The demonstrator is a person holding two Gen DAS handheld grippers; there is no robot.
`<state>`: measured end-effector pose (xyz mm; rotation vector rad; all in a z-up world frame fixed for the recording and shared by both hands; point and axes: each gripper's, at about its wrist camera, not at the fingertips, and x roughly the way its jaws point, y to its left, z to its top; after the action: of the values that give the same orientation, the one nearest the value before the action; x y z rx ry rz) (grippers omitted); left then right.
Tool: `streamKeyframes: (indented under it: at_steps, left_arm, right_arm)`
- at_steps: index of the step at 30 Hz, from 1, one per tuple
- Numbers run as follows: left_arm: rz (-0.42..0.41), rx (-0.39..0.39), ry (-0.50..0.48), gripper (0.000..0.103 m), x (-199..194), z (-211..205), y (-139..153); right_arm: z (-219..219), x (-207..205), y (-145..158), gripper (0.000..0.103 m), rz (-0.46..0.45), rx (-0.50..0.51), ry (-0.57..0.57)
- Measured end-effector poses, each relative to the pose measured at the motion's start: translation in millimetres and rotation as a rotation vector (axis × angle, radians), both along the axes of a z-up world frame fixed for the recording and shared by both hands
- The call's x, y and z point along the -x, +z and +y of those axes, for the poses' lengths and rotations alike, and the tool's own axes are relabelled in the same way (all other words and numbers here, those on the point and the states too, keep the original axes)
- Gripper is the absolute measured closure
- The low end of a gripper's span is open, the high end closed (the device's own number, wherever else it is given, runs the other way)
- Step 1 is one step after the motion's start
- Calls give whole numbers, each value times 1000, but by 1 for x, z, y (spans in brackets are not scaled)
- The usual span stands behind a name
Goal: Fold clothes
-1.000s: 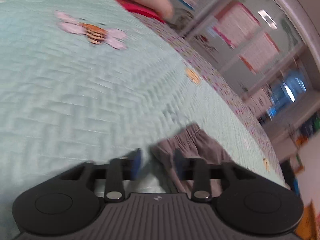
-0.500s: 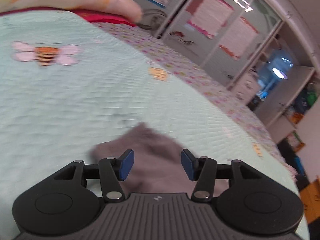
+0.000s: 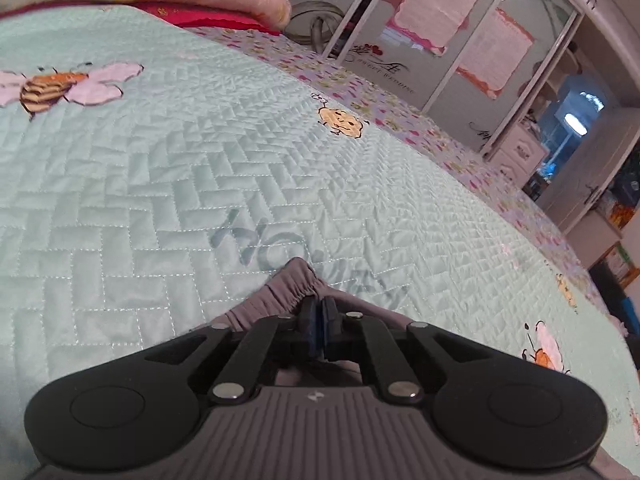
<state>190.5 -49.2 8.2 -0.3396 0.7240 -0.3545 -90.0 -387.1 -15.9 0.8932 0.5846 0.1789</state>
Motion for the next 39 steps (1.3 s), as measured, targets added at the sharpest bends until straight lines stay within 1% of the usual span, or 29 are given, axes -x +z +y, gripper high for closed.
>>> streamKeyframes:
  at_steps: [1, 2, 3, 4, 6, 7, 8, 10, 11, 13, 14, 15, 16, 17, 19, 21, 22, 23, 24, 25, 28, 31, 33, 35, 38, 39]
  left_arm:
    - [-1, -14, 14, 88, 4, -2, 5]
    - [-20, -35, 27, 77, 13, -4, 13]
    - [-51, -68, 32, 72, 24, -8, 22]
    - [-93, -95, 22, 67, 37, -14, 31]
    - [-143, -87, -64, 63, 63, -27, 43]
    - [-167, -82, -108, 60, 77, -33, 49]
    - [-153, -75, -165, 57, 89, -44, 50]
    - [-109, -63, -277, 56, 113, -66, 45]
    - [-80, -57, -330, 56, 124, -78, 40]
    - [-24, -47, -437, 56, 146, -102, 29]
    - [-31, -62, -448, 56, 153, -108, 25]
    - [-40, -79, -456, 56, 161, -113, 20]
    - [-50, -96, -464, 56, 168, -118, 16]
    - [-60, -112, -472, 56, 175, -123, 12]
    - [-81, -143, -477, 56, 185, -128, 5]
    - [-96, -164, -470, 56, 188, -125, 3]
    - [-98, -172, -466, 56, 188, -123, 3]
    - [-90, -177, -458, 56, 187, -123, 6]
    - [-82, -181, -449, 56, 187, -123, 9]
    - [-73, -186, -440, 56, 186, -123, 12]
    - [-64, -129, -439, 56, 199, -122, 25]
    - [-110, -116, -544, 55, 230, -134, 36]
    - [-95, -108, -613, 55, 245, -141, 33]
    - [-85, -109, -668, 55, 260, -146, 28]
    - [-60, -144, -684, 54, 270, -148, 11]
    - [-77, -152, -684, 54, 273, -148, 6]
  right_arm:
    - [1, 2, 4, 76, -7, -3, 15]
    - [0, 6, 10, 69, -23, -3, 22]
    - [-3, 15, 19, 60, -53, 5, 18]
    - [-11, 28, 28, 60, -93, 23, 5]
    - [-32, 57, 45, 59, -153, 96, -47]
    - [-45, 74, 52, 55, -166, 160, -92]
    - [-61, 89, 59, 52, -162, 237, -136]
    - [-94, 113, 71, 42, -134, 401, -215]
    - [-109, 119, 75, 41, -103, 489, -233]
    - [-134, 112, 74, 41, -34, 609, -214]
    - [-146, 107, 73, 41, -2, 661, -202]
    - [-156, 99, 71, 41, 16, 681, -183]
    - [-163, 90, 68, 41, 22, 679, -161]
    - [-168, 80, 64, 41, 28, 656, -126]
    - [-167, 60, 56, 41, 30, 621, -13]
    - [-160, 43, 49, 41, 38, 635, 122]
    - [-155, 35, 46, 41, 46, 668, 161]
    - [-150, 29, 44, 41, 52, 708, 177]
    - [-149, 25, 44, 38, 52, 715, 184]
    - [-152, 21, 45, 37, 49, 699, 184]
    - [-162, 17, 50, 37, 61, 633, 164]
    - [-164, 15, 50, 36, 98, 650, 196]
    - [-159, 11, 50, 36, 113, 669, 232]
    - [-153, 7, 49, 39, 124, 682, 272]
    - [-150, 4, 52, 49, 132, 675, 314]
    - [-151, 3, 52, 56, 135, 674, 316]
